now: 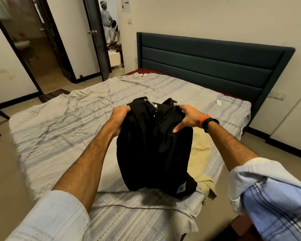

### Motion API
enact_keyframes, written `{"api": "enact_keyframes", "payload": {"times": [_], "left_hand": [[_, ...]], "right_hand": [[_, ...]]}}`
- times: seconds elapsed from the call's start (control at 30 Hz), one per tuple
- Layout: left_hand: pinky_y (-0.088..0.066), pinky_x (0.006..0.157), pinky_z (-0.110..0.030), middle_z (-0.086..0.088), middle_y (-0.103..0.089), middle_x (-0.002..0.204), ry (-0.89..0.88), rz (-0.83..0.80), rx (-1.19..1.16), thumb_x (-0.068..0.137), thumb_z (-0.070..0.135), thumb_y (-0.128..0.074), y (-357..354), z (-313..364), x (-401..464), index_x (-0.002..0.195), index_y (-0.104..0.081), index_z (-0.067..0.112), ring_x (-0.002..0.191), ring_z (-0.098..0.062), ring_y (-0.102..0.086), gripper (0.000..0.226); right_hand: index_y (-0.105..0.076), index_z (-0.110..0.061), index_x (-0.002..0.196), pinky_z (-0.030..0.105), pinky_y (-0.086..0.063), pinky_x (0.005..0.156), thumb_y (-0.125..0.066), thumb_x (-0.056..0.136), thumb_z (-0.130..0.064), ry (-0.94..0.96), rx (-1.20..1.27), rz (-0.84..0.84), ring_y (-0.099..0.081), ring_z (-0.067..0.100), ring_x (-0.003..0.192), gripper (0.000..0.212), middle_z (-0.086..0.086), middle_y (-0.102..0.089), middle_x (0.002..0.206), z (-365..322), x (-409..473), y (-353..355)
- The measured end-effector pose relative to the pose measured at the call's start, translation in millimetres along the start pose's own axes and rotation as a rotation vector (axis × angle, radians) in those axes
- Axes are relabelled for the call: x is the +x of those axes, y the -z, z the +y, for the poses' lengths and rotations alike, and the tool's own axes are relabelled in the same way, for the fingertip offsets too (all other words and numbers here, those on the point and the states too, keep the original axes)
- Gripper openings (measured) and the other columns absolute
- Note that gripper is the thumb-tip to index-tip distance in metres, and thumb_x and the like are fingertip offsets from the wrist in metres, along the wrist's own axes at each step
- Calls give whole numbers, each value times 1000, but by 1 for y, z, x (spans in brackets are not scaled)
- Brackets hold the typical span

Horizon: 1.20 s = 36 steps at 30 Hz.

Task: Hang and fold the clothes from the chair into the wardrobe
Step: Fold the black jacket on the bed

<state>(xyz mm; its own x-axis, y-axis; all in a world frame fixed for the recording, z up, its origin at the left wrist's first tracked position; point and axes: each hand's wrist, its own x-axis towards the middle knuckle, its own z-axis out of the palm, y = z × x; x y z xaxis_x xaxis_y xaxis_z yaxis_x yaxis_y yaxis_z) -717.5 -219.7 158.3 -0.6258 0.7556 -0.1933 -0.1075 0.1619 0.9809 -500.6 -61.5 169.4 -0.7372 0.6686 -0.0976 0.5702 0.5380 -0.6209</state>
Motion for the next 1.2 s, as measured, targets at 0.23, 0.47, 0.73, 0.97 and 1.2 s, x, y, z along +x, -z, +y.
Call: {"api": "enact_keyframes", "payload": {"times": [0.23, 0.47, 0.73, 0.97, 1.2], "left_hand": [[-52, 78, -20, 3, -65, 113, -107, -275, 349, 68, -6, -81, 23, -23, -17, 138, -42, 32, 99, -14, -65, 90], [-45, 73, -38, -19, -59, 104, -118, 281, 778, 73, 26, -61, -1, -43, -17, 83, -52, 8, 92, -35, -58, 22], [-35, 66, -33, -8, -53, 72, -239, 334, 381, 100, 24, -45, 17, -6, 2, 69, -49, 10, 77, -21, -49, 35], [-49, 79, -29, 2, -69, 88, -302, -54, 710, 76, 39, -82, 49, 52, -21, 90, -73, 16, 85, -12, -62, 28], [-45, 79, -33, -10, -67, 95, -409, 331, 1105, 80, 17, -78, 73, 47, -29, 96, -70, 10, 88, -23, -56, 19]], "right_hand": [[-72, 2, 87, 39, -55, 67, -69, 56, -5, -115, 571, 246, -65, 29, 72, 32, 14, -68, 78, -16, 0, -9], [-60, -1, 66, 27, -48, 55, -59, 73, 13, -113, 763, 323, -57, 24, 60, 15, 10, -58, 66, -58, -2, -3], [-66, -8, 73, 25, -40, 56, -73, 71, -14, 20, 13, 461, -56, 25, 69, 9, 10, -61, 70, -21, 6, 19], [-68, -2, 78, 37, -51, 65, -77, 77, -22, -191, 212, 473, -63, 29, 77, 22, 15, -67, 77, 20, 9, 12], [-71, -3, 103, 26, -41, 78, -70, 78, 1, 150, -109, 358, -63, 30, 98, 25, 14, -69, 99, -5, -3, 33]]}}
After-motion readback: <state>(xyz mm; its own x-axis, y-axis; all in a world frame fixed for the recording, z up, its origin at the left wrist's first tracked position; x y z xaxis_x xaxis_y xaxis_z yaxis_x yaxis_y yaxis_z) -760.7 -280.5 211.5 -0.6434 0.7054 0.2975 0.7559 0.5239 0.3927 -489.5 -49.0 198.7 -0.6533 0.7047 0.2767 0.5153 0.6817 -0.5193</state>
